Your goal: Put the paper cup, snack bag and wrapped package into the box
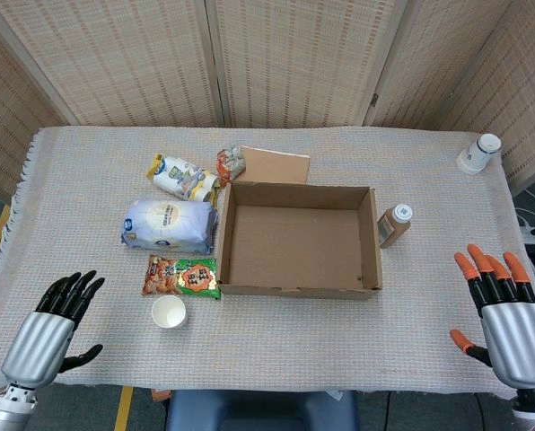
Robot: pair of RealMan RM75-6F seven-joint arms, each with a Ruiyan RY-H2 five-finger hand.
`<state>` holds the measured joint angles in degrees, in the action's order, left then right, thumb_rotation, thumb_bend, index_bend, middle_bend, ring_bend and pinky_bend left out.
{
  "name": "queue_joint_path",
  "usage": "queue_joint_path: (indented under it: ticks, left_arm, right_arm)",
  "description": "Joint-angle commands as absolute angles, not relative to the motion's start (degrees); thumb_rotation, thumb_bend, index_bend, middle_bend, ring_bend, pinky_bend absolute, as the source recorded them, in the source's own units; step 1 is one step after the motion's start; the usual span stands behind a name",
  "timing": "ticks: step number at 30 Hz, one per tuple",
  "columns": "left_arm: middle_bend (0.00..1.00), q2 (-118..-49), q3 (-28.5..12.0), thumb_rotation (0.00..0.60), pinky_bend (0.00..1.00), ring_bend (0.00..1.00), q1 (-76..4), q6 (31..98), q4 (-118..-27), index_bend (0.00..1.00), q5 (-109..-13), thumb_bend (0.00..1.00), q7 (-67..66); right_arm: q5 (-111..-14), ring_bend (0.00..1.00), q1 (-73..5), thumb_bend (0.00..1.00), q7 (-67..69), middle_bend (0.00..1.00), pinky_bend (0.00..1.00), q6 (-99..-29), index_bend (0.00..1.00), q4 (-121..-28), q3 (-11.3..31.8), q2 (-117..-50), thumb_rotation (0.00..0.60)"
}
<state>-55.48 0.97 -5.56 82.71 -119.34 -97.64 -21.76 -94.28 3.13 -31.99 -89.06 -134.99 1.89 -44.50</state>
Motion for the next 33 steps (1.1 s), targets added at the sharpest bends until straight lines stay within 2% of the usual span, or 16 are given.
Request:
queue_joint_path:
  ticks: [1,21,33]
  left_arm:
    - [0.0,-55.7,1.0,0.6,0.1,0.0,-5.6,82.7,-119.4,0.0,-97.6,0.14,-21.9]
    - [0.0,-54.5,1.4,0.6,0.1,0.0,-5.7,82.0,-120.9,0.0,-97.6,0.14,-23.3]
    - [0.0,-56.7,2.5,0.6,0.1,0.0,-5.9,80.0,-120.5,0.0,-97.1,0.14,-24.0]
  right_arm:
    - [-94.5,0.0,3.1,0.08,-31.9,0.0,0.0,-89.0,0.06,-135.0,1.8,-44.4,0.6]
    - [-94.4,0.0,2.9,0.08,-32.1,0.0,0.0,-88.4,0.06,-135.0,1.6,-44.8,0.6]
    - [-93.8,0.0,2.5,0.08,-32.3,0.0,0.0,-87.9,0.06,-135.0,1.6,-44.8,0.6]
